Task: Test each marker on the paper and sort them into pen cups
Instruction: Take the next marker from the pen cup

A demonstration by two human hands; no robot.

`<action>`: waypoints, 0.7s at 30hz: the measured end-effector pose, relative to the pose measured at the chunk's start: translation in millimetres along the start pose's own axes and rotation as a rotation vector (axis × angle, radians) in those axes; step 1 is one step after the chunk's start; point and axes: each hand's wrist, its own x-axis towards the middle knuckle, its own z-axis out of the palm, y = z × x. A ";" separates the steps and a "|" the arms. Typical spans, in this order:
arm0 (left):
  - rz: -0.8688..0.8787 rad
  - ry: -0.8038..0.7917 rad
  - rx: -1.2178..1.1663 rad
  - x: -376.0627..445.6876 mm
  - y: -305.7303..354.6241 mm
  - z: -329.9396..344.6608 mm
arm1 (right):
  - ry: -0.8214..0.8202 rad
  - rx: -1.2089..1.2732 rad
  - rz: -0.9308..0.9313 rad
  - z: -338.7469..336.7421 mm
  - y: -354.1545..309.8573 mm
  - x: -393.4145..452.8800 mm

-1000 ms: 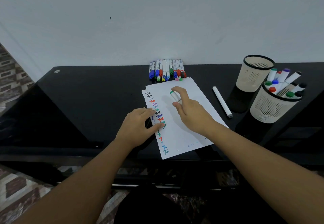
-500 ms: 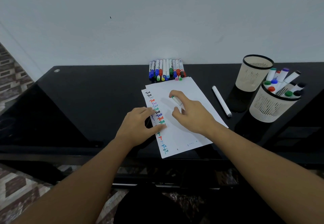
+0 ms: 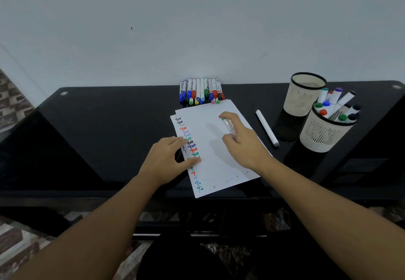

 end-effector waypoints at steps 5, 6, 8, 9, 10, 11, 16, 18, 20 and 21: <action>-0.007 -0.002 -0.016 0.8 0.2 -0.4 | -0.028 0.118 0.026 -14.9 3.0 0.0; -0.006 -0.005 -0.013 1.0 1.0 -0.4 | -0.017 0.103 0.020 -16.8 2.6 -1.7; -0.007 -0.017 -0.005 1.7 2.0 -0.3 | 0.034 0.070 0.004 -18.8 1.3 -4.5; -0.008 -0.022 -0.003 2.0 1.5 -0.3 | 0.055 0.057 -0.004 -19.1 0.3 -5.6; -0.009 -0.025 -0.003 2.3 1.3 -0.6 | 0.065 0.045 -0.012 -19.3 -1.4 -6.6; -0.014 -0.030 -0.006 2.5 0.7 -1.0 | 0.066 0.030 -0.019 -19.7 -2.6 -7.6; -0.062 -0.111 0.000 5.3 3.8 -1.6 | 0.026 0.225 0.053 -34.6 -3.5 -8.5; -0.073 -0.144 0.007 8.7 7.8 -0.5 | 0.021 0.280 0.085 -45.7 -6.5 -7.3; -0.076 -0.178 0.038 10.7 12.6 1.2 | 0.034 0.365 0.114 -59.9 -10.8 -6.2; -0.077 -0.191 0.069 10.8 14.4 2.7 | 0.036 0.418 0.133 -69.2 -11.3 -5.8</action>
